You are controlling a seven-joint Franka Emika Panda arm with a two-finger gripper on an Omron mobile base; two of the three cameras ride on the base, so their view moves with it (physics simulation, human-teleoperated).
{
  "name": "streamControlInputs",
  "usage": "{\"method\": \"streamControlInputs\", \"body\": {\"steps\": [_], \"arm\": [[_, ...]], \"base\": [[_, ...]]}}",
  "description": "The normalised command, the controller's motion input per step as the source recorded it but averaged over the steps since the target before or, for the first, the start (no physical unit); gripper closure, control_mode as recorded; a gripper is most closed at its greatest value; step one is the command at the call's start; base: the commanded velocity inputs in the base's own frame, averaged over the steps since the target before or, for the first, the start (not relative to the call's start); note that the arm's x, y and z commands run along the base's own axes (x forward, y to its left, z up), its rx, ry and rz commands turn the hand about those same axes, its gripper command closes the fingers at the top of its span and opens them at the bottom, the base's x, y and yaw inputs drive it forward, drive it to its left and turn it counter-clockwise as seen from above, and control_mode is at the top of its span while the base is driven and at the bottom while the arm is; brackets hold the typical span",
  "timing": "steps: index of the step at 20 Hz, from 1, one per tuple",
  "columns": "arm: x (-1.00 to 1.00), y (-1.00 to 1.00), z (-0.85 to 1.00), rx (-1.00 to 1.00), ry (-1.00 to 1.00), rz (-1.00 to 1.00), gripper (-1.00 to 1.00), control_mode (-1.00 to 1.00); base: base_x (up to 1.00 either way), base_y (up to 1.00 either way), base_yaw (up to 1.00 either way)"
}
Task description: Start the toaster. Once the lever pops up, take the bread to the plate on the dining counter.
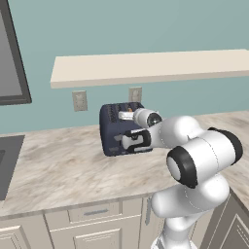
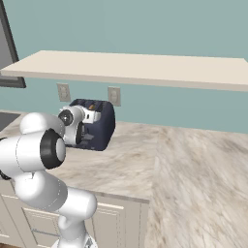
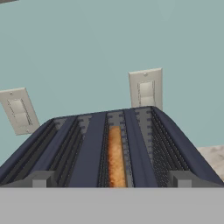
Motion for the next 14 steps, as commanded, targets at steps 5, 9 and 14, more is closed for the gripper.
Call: {"method": "streamControlInputs", "body": {"steps": [5,9,14], "arm": [[0.0,0.0,0.0,0.0,0.0,0.0,-1.0,-1.0],[0.0,0.0,0.0,0.0,0.0,0.0,-1.0,-1.0],[0.0,0.0,0.0,0.0,0.0,0.0,-1.0,-1.0]], "base": [[0.0,0.0,0.0],[0.0,0.0,0.0],[0.0,0.0,0.0]]}}
